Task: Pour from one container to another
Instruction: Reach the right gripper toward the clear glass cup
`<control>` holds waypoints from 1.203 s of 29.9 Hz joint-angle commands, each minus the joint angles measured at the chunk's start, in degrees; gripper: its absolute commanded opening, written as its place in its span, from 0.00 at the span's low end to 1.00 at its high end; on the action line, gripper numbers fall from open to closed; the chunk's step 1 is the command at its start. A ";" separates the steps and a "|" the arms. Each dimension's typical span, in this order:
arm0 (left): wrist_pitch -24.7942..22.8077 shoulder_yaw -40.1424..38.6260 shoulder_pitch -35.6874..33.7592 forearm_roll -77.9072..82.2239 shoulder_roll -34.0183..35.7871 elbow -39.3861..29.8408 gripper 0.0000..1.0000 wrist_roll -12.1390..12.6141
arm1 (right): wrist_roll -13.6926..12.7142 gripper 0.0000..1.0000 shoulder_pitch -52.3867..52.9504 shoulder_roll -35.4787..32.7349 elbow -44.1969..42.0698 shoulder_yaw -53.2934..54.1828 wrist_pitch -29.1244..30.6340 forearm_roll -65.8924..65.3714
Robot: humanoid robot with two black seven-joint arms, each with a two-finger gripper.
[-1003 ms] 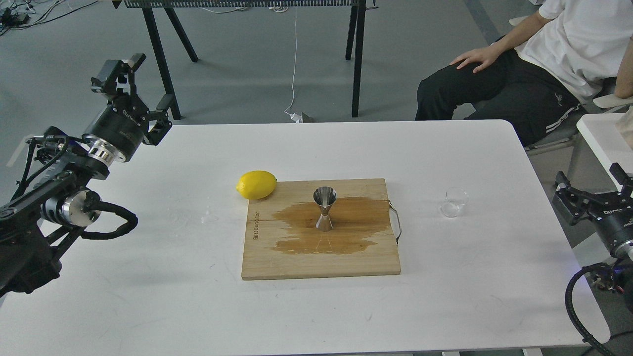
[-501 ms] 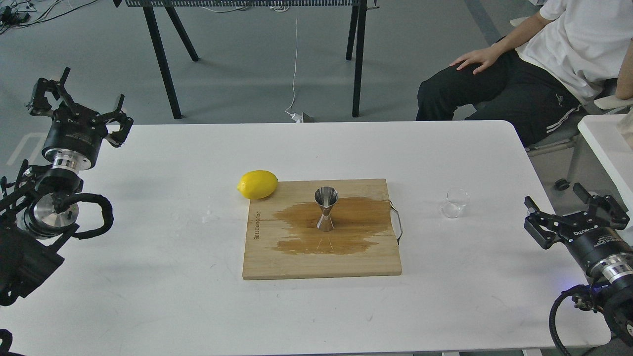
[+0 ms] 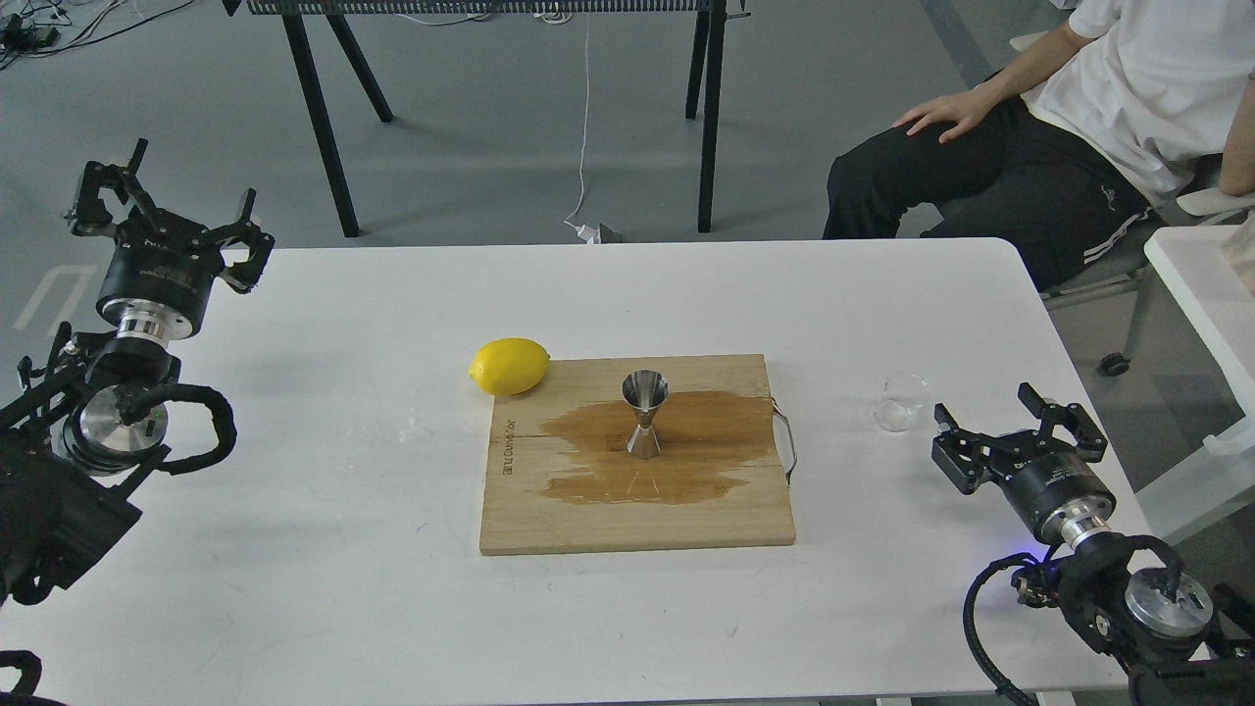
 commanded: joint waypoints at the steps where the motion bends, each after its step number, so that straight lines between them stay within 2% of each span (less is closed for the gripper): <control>1: 0.01 0.00 -0.11 0.00 0.14 0.04 1.00 0.00 | -0.49 1.00 1.89 1.32 -0.22 -1.76 -2.50 0.00; 15: 0.01 -0.26 0.07 0.00 0.32 0.04 1.00 0.00 | -0.40 1.00 5.32 4.13 -2.60 -3.61 -13.84 0.00; 27: 0.01 -0.17 -0.02 0.00 0.40 0.04 1.00 0.00 | -0.14 0.99 8.31 6.24 -7.52 -3.35 -14.20 0.00; 36: 0.01 -0.26 0.33 0.00 0.40 0.04 1.00 0.00 | -0.49 0.93 11.29 8.08 -11.03 -3.52 -13.85 0.00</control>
